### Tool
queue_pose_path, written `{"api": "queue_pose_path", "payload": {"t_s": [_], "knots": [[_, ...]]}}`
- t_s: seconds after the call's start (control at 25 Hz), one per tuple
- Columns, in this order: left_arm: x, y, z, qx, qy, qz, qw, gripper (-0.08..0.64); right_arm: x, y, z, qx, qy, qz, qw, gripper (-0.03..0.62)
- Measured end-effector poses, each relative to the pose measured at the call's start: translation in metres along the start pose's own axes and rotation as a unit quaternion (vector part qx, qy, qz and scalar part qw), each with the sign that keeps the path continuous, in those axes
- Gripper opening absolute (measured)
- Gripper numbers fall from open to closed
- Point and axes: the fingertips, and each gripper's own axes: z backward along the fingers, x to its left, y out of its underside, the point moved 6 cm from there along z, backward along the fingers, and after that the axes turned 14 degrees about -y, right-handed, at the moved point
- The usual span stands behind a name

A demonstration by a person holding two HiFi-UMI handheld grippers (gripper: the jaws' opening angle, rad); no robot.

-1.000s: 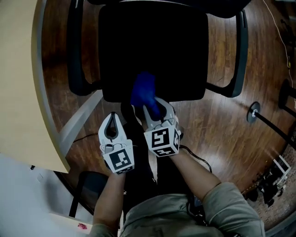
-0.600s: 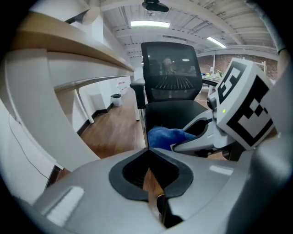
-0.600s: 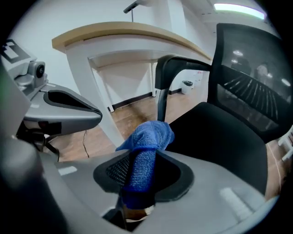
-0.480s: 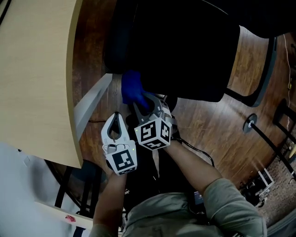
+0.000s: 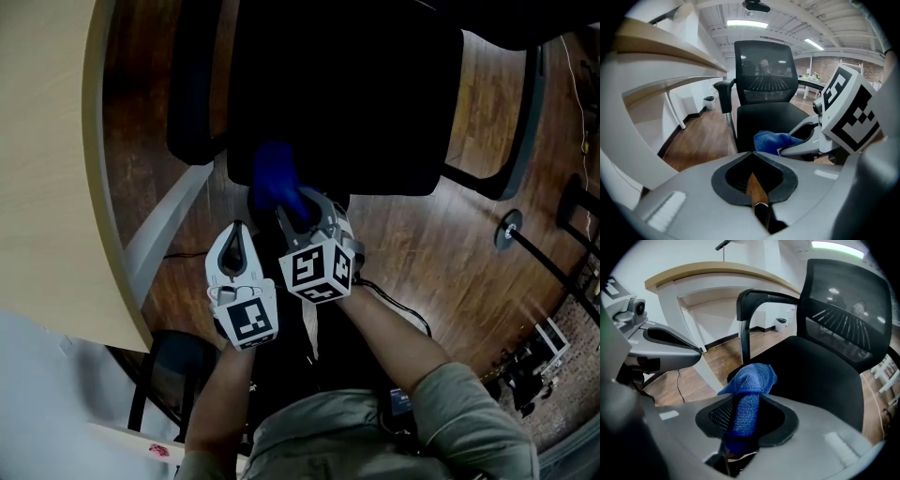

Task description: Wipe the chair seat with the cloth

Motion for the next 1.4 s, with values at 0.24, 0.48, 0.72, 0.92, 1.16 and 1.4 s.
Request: {"api": "queue_pose_path", "payload": {"t_s": [0.24, 0.48, 0.72, 0.92, 1.16, 1.4], "knots": [[-0.054, -0.036, -0.005, -0.009, 0.045, -0.033, 0.9984, 0.005, -0.041, 0.030, 0.046, 0.000, 0.033, -0.043, 0.999, 0.120], [-0.108, -0.063, -0.006, -0.028, 0.100, -0.077, 0.9915, 0.005, -0.078, 0.073, 0.097, -0.006, 0.093, -0.112, 0.989, 0.120], [-0.172, -0.084, -0.002, -0.048, 0.144, -0.111, 0.9822, 0.005, -0.111, 0.125, 0.146, -0.017, 0.140, -0.181, 0.973, 0.120], [-0.226, -0.100, 0.009, -0.058, 0.181, -0.139, 0.9720, 0.005, -0.133, 0.167, 0.182, -0.027, 0.164, -0.231, 0.959, 0.120], [-0.272, -0.103, 0.009, -0.056, 0.206, -0.153, 0.9647, 0.005, -0.156, 0.209, 0.202, -0.031, 0.179, -0.274, 0.945, 0.120], [-0.289, -0.092, 0.005, -0.045, 0.208, -0.162, 0.9636, 0.005, -0.172, 0.235, 0.199, -0.034, 0.177, -0.302, 0.936, 0.120]]}}
